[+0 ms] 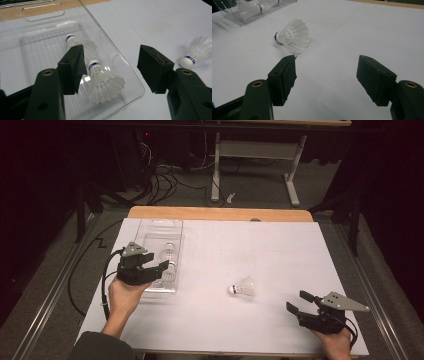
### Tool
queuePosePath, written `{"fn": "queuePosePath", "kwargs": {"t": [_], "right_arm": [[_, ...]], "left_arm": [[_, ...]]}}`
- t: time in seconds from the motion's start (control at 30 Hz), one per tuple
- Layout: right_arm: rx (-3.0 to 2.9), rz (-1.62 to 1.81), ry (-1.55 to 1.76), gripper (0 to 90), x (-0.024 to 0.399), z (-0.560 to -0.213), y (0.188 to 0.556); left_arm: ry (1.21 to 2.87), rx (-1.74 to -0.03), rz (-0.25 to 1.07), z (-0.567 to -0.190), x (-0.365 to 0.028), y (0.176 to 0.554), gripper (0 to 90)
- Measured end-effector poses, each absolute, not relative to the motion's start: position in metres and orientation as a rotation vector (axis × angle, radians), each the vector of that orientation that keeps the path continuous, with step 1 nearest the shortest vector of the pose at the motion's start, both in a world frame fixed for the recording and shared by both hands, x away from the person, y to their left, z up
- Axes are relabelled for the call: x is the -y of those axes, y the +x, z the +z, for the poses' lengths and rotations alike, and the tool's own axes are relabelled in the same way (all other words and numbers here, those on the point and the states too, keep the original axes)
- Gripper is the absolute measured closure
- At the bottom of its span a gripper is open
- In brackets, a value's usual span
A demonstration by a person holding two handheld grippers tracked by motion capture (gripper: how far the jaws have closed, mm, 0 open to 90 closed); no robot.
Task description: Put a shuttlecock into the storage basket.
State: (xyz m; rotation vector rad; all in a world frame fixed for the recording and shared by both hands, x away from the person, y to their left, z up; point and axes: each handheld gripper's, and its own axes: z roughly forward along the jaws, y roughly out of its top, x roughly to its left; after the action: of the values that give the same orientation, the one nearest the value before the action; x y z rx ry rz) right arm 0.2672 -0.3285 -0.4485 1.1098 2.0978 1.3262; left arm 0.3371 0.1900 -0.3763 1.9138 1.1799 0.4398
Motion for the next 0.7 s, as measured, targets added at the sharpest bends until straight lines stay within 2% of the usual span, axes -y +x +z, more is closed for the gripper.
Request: {"fn": "queuePosePath", "kwargs": {"t": [0.7], "right_arm": [[-2.100,1.326,1.108,32.3,0.328,-0.448,0.267]], "left_arm": [[1.894,-1.169,0.450,-0.381,-0.194,0.325,38.8]]}}
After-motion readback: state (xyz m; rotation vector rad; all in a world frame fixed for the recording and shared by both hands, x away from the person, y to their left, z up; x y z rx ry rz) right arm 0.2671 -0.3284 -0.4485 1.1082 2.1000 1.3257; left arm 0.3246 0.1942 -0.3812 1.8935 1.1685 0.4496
